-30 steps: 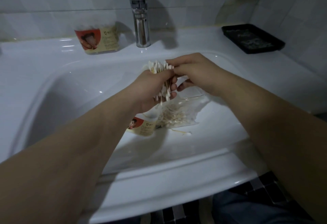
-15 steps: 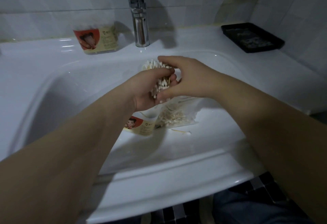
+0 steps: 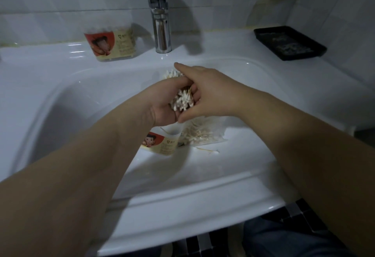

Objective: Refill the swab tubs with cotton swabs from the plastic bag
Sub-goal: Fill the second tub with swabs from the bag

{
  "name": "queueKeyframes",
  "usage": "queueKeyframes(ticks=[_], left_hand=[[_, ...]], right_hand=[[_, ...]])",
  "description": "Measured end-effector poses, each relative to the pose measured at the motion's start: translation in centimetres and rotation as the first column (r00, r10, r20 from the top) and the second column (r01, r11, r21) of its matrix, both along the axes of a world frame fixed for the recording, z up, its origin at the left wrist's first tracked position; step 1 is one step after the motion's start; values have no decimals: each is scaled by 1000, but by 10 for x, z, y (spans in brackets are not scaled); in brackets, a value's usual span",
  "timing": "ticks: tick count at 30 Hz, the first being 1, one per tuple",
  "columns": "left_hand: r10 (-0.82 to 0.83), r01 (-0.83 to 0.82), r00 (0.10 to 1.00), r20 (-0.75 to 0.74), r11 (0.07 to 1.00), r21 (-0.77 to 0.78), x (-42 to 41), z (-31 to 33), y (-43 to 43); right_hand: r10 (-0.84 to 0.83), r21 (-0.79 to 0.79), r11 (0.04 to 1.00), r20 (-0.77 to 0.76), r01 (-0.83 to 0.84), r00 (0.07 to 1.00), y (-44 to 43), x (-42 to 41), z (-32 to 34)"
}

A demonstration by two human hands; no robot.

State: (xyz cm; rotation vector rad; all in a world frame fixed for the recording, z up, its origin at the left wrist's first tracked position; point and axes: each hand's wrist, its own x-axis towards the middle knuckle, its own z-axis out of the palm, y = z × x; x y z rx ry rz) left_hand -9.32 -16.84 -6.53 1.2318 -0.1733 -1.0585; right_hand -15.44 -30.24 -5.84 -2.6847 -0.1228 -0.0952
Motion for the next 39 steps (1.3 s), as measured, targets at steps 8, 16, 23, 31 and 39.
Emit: queueKeyframes(ticks=[8,16,23,31,39], left_hand=[[-1,2,1000,-12,1000,9,1,-1,-1],[-2,-23,976,216,993,115,1,-7,-3],[-184,73,786,590,976,207,-6,-4,-5],[-168,-36,659,733,967,254,-3,-3,-1],[-198,35,611,766,974,224,1,-1,7]], right_hand=[[-11,64,998,40,8,999,1,-2,3],[-105,273,958,41,90,994,-5,-2,4],[-228,166,965,140,204,964,-4,2,5],[-248,294,924,-19,243,969,3,-4,16],[-293,442,844,-98,305,951,11,1,9]])
